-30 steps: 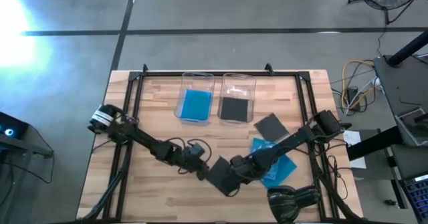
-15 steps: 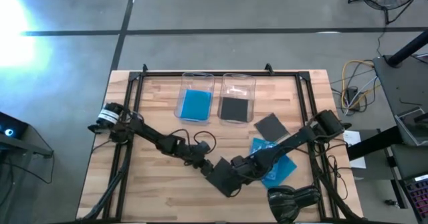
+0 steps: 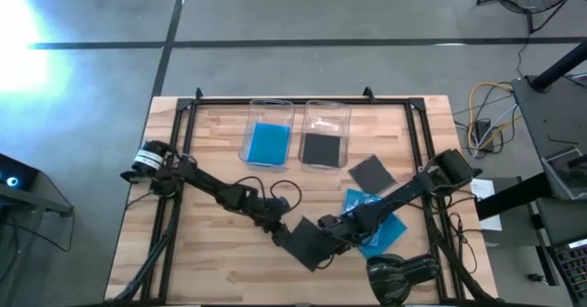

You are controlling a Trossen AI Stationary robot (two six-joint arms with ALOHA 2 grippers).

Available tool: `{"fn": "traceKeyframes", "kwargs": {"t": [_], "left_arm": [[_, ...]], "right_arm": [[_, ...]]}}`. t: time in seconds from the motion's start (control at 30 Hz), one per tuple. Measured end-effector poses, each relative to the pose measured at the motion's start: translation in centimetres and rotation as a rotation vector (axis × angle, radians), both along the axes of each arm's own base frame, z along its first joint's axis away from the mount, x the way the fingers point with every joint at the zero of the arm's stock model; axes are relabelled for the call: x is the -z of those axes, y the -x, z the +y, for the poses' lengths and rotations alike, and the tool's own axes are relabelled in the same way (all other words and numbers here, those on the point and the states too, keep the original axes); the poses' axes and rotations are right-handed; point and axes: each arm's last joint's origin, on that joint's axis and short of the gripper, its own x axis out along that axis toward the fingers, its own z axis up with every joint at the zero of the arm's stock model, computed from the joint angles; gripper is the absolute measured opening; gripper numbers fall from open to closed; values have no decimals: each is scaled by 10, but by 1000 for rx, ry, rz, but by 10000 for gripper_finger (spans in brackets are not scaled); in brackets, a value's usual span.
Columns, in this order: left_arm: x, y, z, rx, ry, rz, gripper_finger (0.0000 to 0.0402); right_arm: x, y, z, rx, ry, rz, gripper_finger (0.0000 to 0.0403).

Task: Pick & place jewel cases by type
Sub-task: Put the left black CD case into the right transparent bin

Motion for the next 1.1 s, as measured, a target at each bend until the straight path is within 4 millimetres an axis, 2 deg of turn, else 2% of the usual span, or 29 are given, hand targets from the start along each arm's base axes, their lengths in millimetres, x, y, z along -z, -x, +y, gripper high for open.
{"fn": "traceKeyframes", "kwargs": {"t": [0.2, 0.4, 0.7, 0.9, 1.1], "left_arm": [[-2, -2, -2, 5, 74, 0, 129], [-10, -4, -8, 96, 159, -38, 129], [-35, -12, -27, 224, 266, -225, 129], [-51, -19, -32, 197, 267, -371, 128], [-44, -22, -23, 11, 138, -352, 128]], "right_arm": [[4, 2, -2, -71, 34, -29, 224], [9, 6, -5, -158, 75, -51, 223], [10, 7, -6, -280, 115, -88, 224], [9, 5, -5, -297, 113, -135, 224], [3, -2, -3, -333, 130, -185, 224]]}}
